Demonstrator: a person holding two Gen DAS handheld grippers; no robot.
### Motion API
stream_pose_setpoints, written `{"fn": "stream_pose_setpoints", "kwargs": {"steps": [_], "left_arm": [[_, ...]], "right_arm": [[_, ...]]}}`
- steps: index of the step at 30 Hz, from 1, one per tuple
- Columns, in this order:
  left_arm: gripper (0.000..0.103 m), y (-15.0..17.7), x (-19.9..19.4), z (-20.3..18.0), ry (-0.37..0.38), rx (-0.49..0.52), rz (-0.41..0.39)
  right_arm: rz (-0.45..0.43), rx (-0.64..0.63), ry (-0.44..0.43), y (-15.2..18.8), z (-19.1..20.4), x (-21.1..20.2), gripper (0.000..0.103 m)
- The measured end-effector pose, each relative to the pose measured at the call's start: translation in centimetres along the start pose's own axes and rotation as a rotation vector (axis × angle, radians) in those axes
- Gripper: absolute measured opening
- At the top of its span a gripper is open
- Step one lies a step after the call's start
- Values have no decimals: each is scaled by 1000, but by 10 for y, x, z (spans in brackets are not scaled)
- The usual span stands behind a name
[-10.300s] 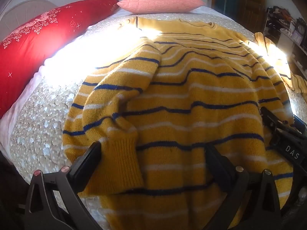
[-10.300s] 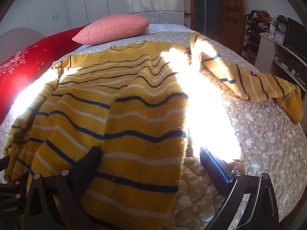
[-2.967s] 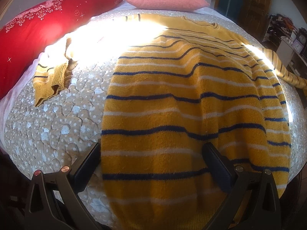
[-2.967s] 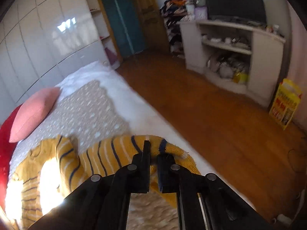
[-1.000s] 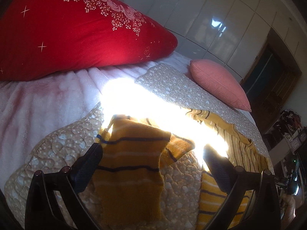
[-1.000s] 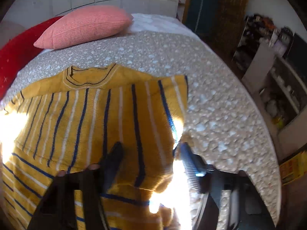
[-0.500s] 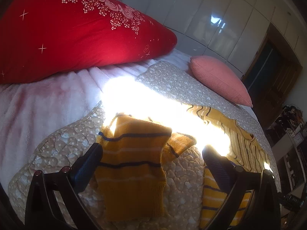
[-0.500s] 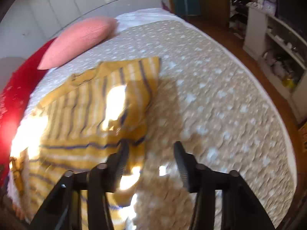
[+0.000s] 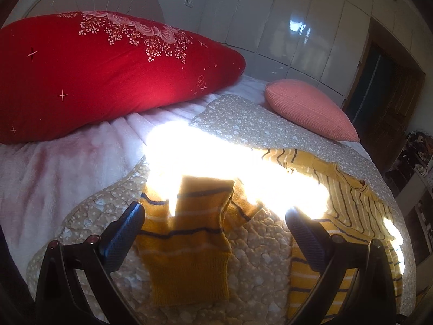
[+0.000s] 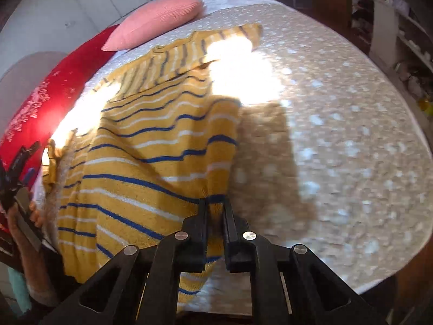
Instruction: Fold small clothes
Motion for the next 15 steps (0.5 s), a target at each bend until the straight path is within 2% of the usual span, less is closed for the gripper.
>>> {"fn": "stream_pose_setpoints", "kwargs": {"steps": [1, 2, 5, 7, 8, 9, 10, 11, 12, 15], "left_arm": [[103, -4, -2, 5, -6, -16, -10], [103, -8, -4, 11, -15, -37, -18], [103, -16, -3, 35, -63, -97, -28], [103, -20, -2, 59, -133, -129, -30], [103, -21, -1, 74, -180, -153, -32], [103, -23, -2, 92, -228, -185, -30], [103, -24, -4, 109, -273, -222, -30], [103, -25, -7, 126, -311, -256, -35], [103, -27, -12, 142, -347, -284, -48], [103, -34, -28, 184, -448, -338, -98]], "right_arm": [[-4, -27, 72, 1, -11, -4, 4], [-23, -51, 94, 1, -15, -11, 5], [-100, -53, 35, -7, -4, -33, 5], [-136, -101, -8, -17, 22, -39, 5], [-144, -135, -43, -20, 40, -38, 14], [-150, -165, -82, -23, 60, -35, 38], [-161, -190, -116, -26, 81, -30, 54], [-184, -221, -143, -27, 103, -26, 77], [-208, -261, -169, -29, 126, -23, 82], [-192, -446, -244, -28, 204, -1, 82]]}}
Point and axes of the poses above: each gripper's, at about its wrist camera, not at the fingertips, and x roughly the way its jaws point, z to its left, y to its underside, the point moved 7 cm from there along x, roughly the way its jaws point, and after that the axes turned 10 degrees about -z, right-handed, at the moved point
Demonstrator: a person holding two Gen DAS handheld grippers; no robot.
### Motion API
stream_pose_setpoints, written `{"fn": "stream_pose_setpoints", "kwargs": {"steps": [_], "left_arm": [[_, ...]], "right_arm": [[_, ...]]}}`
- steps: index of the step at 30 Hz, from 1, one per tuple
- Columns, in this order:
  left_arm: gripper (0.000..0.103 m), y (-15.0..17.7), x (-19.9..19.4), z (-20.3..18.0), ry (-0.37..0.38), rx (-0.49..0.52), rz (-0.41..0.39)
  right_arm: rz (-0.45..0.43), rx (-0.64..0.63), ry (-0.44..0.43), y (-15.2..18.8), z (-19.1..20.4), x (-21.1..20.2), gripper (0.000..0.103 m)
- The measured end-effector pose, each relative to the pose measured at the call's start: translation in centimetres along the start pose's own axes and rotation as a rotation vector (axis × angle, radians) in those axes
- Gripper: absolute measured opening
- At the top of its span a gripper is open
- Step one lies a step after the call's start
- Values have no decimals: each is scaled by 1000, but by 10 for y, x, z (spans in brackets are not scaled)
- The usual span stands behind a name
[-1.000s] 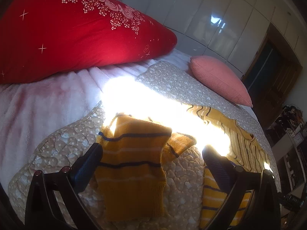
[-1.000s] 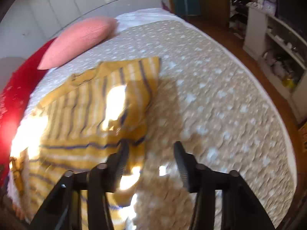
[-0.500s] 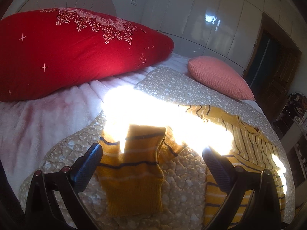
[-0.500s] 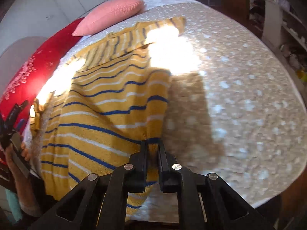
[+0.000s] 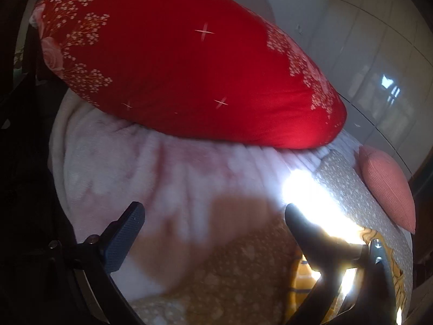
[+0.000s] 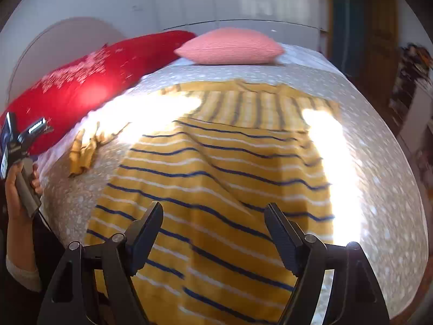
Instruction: Fold small clothes
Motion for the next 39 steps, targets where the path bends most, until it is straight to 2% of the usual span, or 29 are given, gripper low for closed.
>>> {"fn": "stream_pose_setpoints", "kwargs": {"steps": [3, 8, 10, 12, 16, 17, 19, 21, 22, 23, 26, 28, 30, 32, 34, 37, 39], "left_arm": [[103, -12, 2, 30, -55, -63, -22], [103, -11, 21, 54, -85, -97, 37], [103, -7, 29, 60, -97, -91, 64], [103, -6, 34, 62, -88, -91, 86], [103, -2, 38, 57, -79, -61, 107], [103, 0, 38, 54, -73, -56, 113], [103, 4, 36, 48, -56, -50, 124], [103, 6, 36, 42, -53, -30, 123], [103, 7, 35, 38, -52, -14, 120], [103, 8, 34, 33, -47, 0, 115], [103, 11, 32, 20, -28, 32, 109], [103, 13, 31, 10, -7, 41, 113], [103, 17, 30, 0, 16, 52, 122], [103, 21, 29, -14, 42, 71, 131], [103, 26, 25, -29, 62, 108, 129], [103, 33, 17, -52, 86, 167, 104], [103, 39, 10, -67, 118, 191, 98]], "right_arm": [[20, -147, -86, -21, 67, 48, 82], [46, -390, -180, -41, 174, 117, 80], [-13, -462, -186, -50, 203, 123, 79], [-48, -541, -226, -50, 227, 121, 79], [-15, -649, -302, -29, 258, 126, 76], [1, -662, -300, -22, 263, 131, 72], [48, -655, -284, -16, 264, 147, 55], [90, -584, -282, -19, 261, 159, 26], [109, -546, -273, -24, 258, 162, 18], [127, -509, -277, -32, 253, 163, 10], [72, -394, -285, -77, 225, 144, 9], [23, -266, -268, -120, 181, 124, 9], [-29, -135, -202, -160, 117, 105, 9], [-63, -28, -91, -184, 43, 87, 9], [-69, 46, 53, -190, -30, 72, 9], [-19, 100, 296, -170, -129, 67, 9], [74, 91, 439, -142, -178, 75, 16]]}}
Point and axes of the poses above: each gripper's, at about its wrist camera, not at the fingertips, and x roughly the way its jaws point, z to its left, y to its underside, the point moved 7 cm from there along x, roughly the way its jaws point, and after that the axes turned 10 degrees about -z, right-handed, at the moved point
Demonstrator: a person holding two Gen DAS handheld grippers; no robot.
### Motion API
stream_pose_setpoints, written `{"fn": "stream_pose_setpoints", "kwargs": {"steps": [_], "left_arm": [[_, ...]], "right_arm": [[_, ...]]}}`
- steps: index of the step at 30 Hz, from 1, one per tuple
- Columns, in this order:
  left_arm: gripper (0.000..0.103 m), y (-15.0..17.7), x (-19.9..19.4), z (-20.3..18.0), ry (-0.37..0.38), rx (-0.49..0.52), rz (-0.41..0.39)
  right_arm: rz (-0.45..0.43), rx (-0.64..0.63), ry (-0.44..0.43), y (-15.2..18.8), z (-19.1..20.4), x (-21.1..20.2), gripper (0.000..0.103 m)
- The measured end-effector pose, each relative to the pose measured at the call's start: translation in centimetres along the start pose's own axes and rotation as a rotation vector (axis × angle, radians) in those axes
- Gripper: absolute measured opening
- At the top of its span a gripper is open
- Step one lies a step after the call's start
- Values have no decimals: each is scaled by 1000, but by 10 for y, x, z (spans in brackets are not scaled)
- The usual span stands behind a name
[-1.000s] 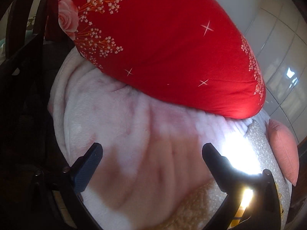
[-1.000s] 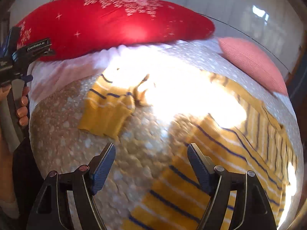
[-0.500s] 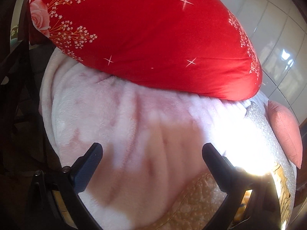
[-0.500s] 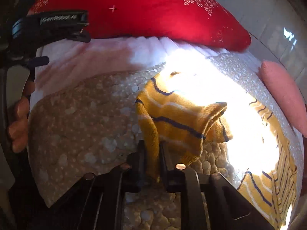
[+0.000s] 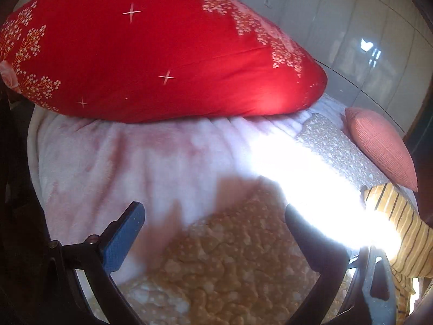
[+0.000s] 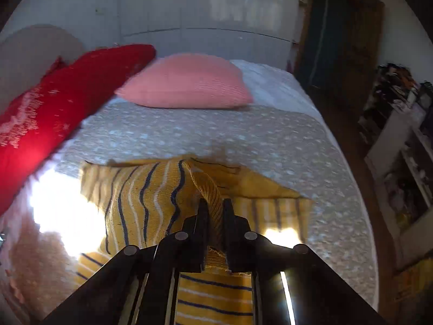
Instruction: Fold small clothes
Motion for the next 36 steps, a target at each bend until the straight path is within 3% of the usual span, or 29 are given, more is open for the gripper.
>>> {"fn": "stream_pose_setpoints", "kwargs": {"steps": [2, 4, 6, 12, 15, 20, 24, 27, 31, 36], "left_arm": [[103, 7, -1, -17, 55, 4, 12], [103, 14, -5, -38, 133, 11, 18], [103, 21, -14, -61, 210, 39, 14], [103, 45, -44, -132, 482, 106, 53], [103, 66, -47, -159, 552, 161, 123], [103, 90, -39, -178, 580, 185, 233], [103, 105, -27, -172, 551, 175, 302], [103, 115, -13, -165, 522, 159, 342], [103, 117, -14, -165, 505, 176, 327], [103, 125, -12, -169, 466, 226, 314]], "right_arm": [[62, 26, 57, 28, -29, 17, 28], [39, 92, 30, 49, -45, 14, 36], [23, 109, 11, 66, -50, 10, 54], [-14, 23, -54, 90, -32, -5, 54], [-5, 43, -122, 111, -12, -16, 54], [50, 35, -142, 167, 20, -11, 54], [-29, 70, -101, 185, 18, -20, 72], [-28, 150, -159, 192, 9, -24, 83], [-42, 160, -225, 197, 7, -28, 88], [-47, 114, -204, 200, 17, -28, 96]]}}
Point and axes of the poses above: each gripper's, at about its wrist camera, not at the fingertips, and x roughly the way its jaws point, z to its left, y to its underside, the point moved 7 cm from there along x, roughly the way its jaws point, and after that the axes turned 10 degrees about -z, right-handed, at the moved point
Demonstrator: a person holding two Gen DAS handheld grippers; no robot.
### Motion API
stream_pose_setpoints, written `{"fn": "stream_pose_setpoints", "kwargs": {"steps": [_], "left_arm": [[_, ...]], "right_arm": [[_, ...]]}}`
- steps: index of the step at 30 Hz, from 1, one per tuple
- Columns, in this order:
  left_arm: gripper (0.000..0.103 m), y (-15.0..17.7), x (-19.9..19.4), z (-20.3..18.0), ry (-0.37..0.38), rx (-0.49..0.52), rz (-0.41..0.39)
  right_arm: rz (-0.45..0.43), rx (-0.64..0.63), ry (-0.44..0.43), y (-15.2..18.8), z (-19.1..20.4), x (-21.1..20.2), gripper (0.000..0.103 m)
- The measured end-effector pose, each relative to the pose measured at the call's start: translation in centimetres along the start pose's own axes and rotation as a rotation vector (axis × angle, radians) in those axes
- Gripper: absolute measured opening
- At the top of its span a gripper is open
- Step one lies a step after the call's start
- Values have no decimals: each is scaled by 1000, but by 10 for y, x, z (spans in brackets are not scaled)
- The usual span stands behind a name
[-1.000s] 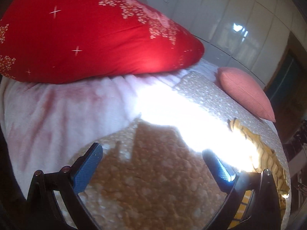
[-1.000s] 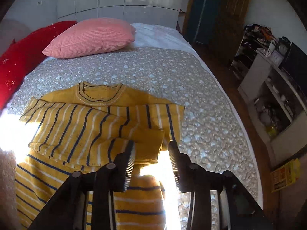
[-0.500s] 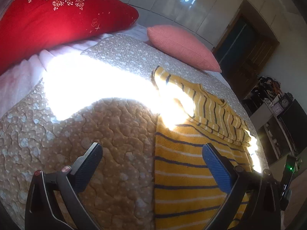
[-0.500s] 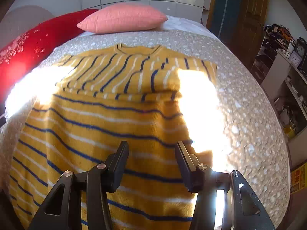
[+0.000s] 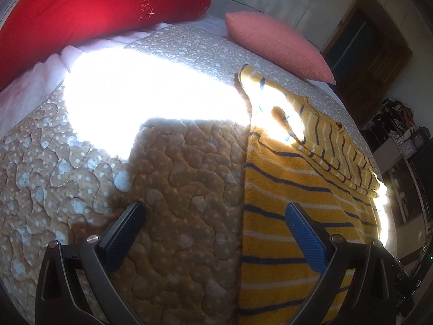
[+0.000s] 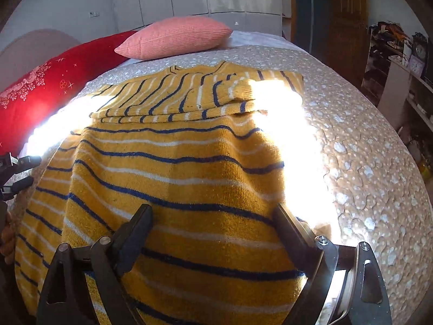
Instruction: Fold small clothes
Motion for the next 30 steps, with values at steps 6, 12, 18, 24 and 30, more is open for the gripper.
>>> {"fn": "stream_pose_setpoints", "kwargs": {"steps": [6, 12, 18, 24, 30], "left_arm": [[103, 7, 8, -3, -55, 79, 14], [103, 9, 10, -3, -71, 97, 12], [103, 10, 9, -5, -72, 101, -2], [103, 11, 4, -2, -53, 80, -18], [103, 13, 7, -5, -85, 114, -9]], "right_arm": [[-14, 25, -40, -1, -2, -1, 99], [-41, 65, -76, -2, -5, -4, 99], [-68, 112, -121, -2, -10, -8, 99], [-86, 150, -156, -2, -13, -11, 99], [-87, 153, -157, -3, -13, -12, 99]]}}
Point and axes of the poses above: each gripper's, at about its wrist camera, not at the fingertips, and x roughly the way its jaws point, z to its left, y to its underside, the point moved 7 cm from there along x, roughly the way its jaws point, and after that the axes turned 10 degrees about -z, right-handed, at the moved point
